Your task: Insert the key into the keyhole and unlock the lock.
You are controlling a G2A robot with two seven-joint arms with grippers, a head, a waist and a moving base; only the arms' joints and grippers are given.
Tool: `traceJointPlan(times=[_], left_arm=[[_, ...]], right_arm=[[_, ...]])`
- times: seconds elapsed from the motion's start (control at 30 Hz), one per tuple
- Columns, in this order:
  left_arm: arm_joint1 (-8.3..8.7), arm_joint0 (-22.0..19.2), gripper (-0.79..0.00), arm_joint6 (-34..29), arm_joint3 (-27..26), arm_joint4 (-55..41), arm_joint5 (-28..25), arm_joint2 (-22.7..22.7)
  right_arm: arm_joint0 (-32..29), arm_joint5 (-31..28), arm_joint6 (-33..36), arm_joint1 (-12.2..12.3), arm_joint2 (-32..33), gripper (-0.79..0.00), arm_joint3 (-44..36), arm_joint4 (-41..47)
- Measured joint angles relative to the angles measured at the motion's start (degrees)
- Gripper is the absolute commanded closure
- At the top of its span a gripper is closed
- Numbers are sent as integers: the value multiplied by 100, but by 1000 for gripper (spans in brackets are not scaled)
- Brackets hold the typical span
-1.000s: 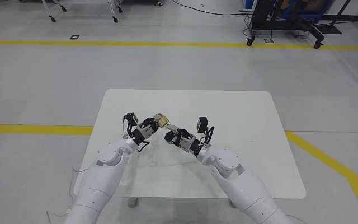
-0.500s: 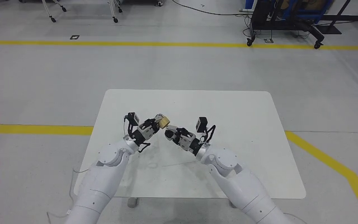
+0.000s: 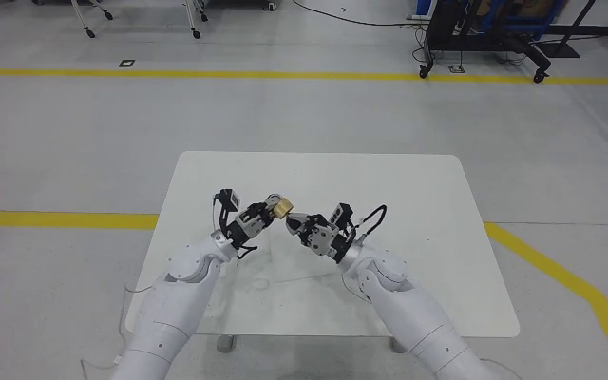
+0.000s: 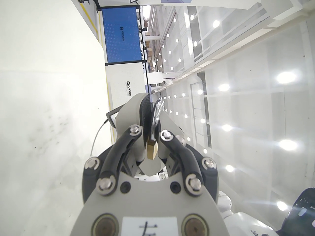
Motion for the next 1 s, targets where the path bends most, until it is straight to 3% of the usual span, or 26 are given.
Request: traceJointPlan(times=[0.17,0.2,0.23,0.33,0.47,0.6,0.67,0.77,0.83,1.0], left_arm=[[-1,7,0,-4,-8,40,-113,11],[-1,0,0,5,-4,77,-132,14],[0,-5,0,31,2,126,-160,16],[-2,1,0,98,7,130,-205,10],[4,5,0,167,-3,261,-313,-3],[6,19,0,232,-25,337,-355,-2],[6,24,0,239,-32,339,-354,-1],[11,18,0,248,-29,408,-340,2],[13,19,0,278,-35,478,-352,6],[24,17,0,300,-80,797,-322,72]], right_arm=[[78,226,444,-2,101,0,259,391],[84,262,476,-2,107,-256,284,408],[93,297,495,0,115,-570,314,402],[111,356,539,7,121,-557,343,317],[107,400,665,17,169,-477,361,323],[95,321,654,44,241,-600,261,128],[59,163,597,74,286,-576,137,-170],[-57,-105,467,142,410,-622,-114,-732],[-196,-294,269,214,585,-785,-392,-1237],[-792,-538,-527,448,1298,-785,-1477,-2865]])
